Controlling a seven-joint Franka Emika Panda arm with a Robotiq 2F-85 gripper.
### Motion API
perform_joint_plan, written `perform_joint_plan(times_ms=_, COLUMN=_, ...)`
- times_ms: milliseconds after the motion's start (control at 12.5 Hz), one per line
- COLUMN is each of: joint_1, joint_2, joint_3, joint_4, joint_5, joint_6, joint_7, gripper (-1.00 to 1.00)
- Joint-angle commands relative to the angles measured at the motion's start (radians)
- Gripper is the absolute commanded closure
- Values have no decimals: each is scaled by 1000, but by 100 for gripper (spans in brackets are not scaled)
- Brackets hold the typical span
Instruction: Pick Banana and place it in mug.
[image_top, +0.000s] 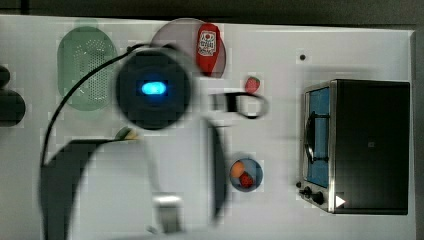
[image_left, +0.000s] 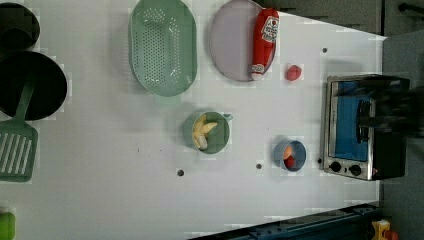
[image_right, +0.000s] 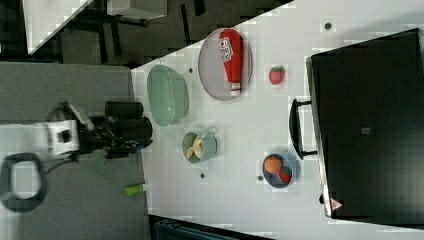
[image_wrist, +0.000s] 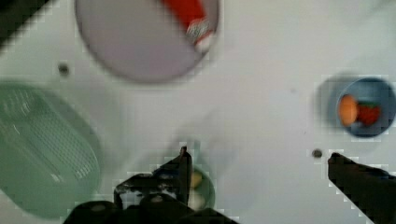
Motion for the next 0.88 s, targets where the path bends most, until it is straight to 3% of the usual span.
perform_joint_plan(times_ms=80, joint_1=-30, joint_2=-50, joint_3=-67, joint_4=88, joint_5=-37, joint_6=-151, joint_7=37, gripper=-100)
perform_joint_plan(times_ms=320, joint_1=-30, joint_2=-50, joint_3=-111, joint_4=142, joint_5=-51, joint_6=-240, joint_7=37, gripper=-100)
perform_joint_plan(times_ms=880, joint_1=-30, joint_2=-34, joint_3=-115, joint_4=136, joint_5=-50, joint_6=-202, joint_7=37, gripper=-100)
